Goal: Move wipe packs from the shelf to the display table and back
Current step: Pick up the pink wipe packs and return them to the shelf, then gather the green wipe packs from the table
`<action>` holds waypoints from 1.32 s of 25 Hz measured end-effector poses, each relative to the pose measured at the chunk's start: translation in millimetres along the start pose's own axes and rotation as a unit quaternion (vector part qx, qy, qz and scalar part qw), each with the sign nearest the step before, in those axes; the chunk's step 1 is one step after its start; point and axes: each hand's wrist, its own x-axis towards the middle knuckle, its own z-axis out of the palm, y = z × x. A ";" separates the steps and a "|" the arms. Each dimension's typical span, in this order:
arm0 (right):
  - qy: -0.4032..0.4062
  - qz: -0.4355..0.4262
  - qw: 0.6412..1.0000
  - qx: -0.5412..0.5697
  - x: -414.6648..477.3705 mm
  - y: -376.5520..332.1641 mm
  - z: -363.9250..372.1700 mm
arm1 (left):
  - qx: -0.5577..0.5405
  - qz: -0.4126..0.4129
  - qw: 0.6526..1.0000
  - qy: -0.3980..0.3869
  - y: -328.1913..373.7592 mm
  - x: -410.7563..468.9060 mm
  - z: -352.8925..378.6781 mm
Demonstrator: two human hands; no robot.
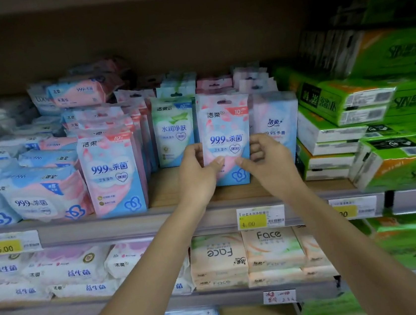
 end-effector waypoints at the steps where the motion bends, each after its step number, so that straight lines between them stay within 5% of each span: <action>1: 0.008 0.003 1.000 -0.013 1.2 0.9 1.6 | 0.047 0.015 0.999 0.018 0.6 -0.8 0.3; 5: 0.044 -0.015 0.998 -0.030 3.0 3.9 6.6 | 0.200 0.057 0.977 0.050 -1.9 3.3 -1.3; 15: 0.053 -0.020 0.993 -0.101 11.8 -1.8 5.5 | 0.220 0.046 0.974 0.019 8.8 8.8 -0.8; 19: 0.082 -0.067 0.989 -0.108 -0.3 -8.0 -5.8 | 0.351 0.189 0.916 0.052 18.6 -14.9 -16.6; 23: 0.088 -0.130 0.987 -0.020 -34.9 -23.1 -15.3 | 0.243 0.262 0.934 -0.027 18.7 -46.7 -50.8; 27: -0.126 -0.204 0.970 -0.038 -98.3 -13.8 12.1 | 0.386 0.248 0.885 -0.081 -28.6 -107.3 -97.8; 30: -0.344 -0.184 0.919 -0.049 -143.5 17.8 54.4 | 0.451 0.094 0.881 -0.107 -81.9 -166.3 -128.4; 33: -0.503 -0.147 0.848 -0.077 -188.6 62.3 104.3 | 0.455 -0.067 0.887 -0.048 -131.0 -241.0 -145.8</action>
